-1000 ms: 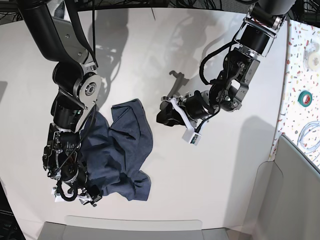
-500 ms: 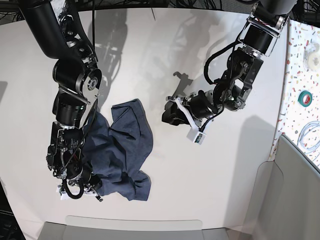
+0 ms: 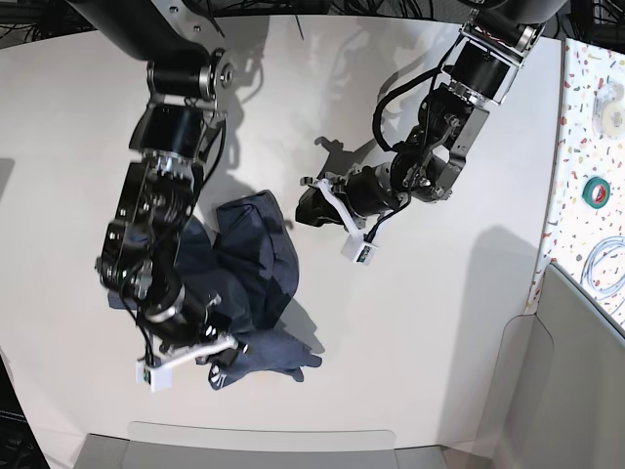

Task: Layout the t-shirt on the table in an organized manner, then fold the t-shirt properly
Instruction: 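Pull the shirt with the left gripper while the right gripper regrasps, then grasp the shirt with both grippers and gather it between them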

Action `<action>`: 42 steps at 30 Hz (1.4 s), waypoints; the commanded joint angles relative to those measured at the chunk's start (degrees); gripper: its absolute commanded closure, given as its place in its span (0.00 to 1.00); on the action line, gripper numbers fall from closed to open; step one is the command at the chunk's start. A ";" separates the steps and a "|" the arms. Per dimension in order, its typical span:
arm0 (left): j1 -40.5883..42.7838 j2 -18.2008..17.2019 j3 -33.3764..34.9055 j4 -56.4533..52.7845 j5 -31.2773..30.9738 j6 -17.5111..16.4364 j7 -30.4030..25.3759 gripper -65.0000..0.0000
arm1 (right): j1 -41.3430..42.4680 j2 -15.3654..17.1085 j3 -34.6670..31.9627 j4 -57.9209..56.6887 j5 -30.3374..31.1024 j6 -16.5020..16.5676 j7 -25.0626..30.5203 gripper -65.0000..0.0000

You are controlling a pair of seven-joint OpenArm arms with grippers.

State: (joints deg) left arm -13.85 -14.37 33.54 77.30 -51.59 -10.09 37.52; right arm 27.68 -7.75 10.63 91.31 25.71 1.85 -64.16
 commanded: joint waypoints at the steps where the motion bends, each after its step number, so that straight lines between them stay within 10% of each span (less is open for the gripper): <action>1: -1.32 -0.79 -0.53 0.20 -0.58 -0.15 -1.17 0.93 | -2.93 0.32 -1.09 3.86 1.41 0.48 0.20 1.00; 8: 0.26 -1.06 -0.79 -5.08 -0.58 -0.15 -1.78 0.93 | -28.34 8.58 -4.35 26.36 2.37 0.48 0.29 1.00; 19: 0.70 -2.38 -0.44 -6.40 -0.58 -0.24 -1.78 0.93 | -42.32 21.59 -4.17 16.08 0.44 0.04 13.74 1.00; 30: 1.41 -4.05 -0.79 -3.58 -0.58 -0.24 -1.78 0.93 | -39.77 20.19 -4.52 13.53 -2.81 0.22 13.74 0.70; 42: 2.81 -5.37 -0.88 -0.42 -0.67 -0.24 -1.78 0.93 | -35.73 13.95 -4.52 25.22 -2.73 0.39 13.74 0.70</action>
State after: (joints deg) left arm -10.76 -19.38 32.91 76.29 -52.95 -10.70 34.96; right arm -8.64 5.98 6.02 115.57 22.63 2.09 -51.81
